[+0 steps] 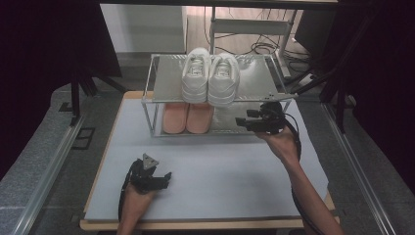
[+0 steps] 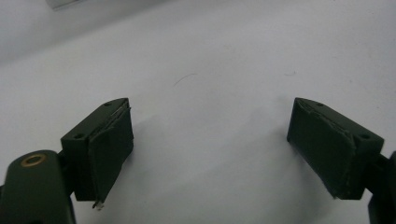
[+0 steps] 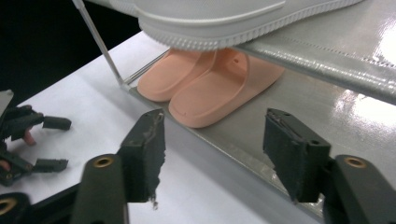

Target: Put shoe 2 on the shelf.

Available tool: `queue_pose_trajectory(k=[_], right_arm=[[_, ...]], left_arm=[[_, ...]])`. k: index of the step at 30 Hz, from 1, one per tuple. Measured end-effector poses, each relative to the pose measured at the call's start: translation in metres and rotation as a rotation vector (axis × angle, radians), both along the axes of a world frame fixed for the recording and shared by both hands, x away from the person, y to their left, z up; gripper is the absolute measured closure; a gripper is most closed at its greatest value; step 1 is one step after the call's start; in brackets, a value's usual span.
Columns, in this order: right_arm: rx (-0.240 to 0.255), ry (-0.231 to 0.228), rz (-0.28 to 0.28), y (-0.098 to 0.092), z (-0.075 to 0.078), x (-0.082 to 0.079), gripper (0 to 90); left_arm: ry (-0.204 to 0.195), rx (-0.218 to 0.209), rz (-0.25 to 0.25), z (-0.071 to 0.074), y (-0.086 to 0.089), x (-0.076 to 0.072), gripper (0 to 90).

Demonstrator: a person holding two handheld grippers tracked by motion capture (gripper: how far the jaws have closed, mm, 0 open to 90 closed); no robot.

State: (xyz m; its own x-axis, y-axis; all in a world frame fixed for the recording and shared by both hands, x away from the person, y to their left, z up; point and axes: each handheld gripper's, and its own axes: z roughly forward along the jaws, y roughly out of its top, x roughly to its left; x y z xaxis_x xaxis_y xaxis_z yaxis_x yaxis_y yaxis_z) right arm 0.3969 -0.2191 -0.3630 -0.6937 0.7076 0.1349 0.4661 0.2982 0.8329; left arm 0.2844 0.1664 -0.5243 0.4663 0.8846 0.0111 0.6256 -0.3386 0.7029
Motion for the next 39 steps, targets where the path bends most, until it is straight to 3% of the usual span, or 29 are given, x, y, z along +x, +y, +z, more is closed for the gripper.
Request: queue_pose_trajectory(k=[6, 16, 25, 39], right_arm=[[-0.047, -0.022, 0.003, -0.002, -0.005, -0.007, 28.5], [-0.063, -0.029, 0.021, -0.011, -0.016, -0.018, 13.6], [-0.095, -0.015, 0.027, -0.027, -0.029, -0.028, 12.2], [-0.14, -0.048, 0.03, -0.046, -0.043, -0.048, 7.5]], left_arm=[[-0.002, -0.001, 0.002, 0.0, 0.0, 0.0, 14.4], [-0.004, -0.001, 0.004, 0.0, -0.001, 0.0, 14.4], [-0.004, -0.001, 0.004, 0.0, -0.001, 0.0, 14.4], [-0.005, -0.003, 0.006, 0.0, -0.001, -0.001, 14.4]])
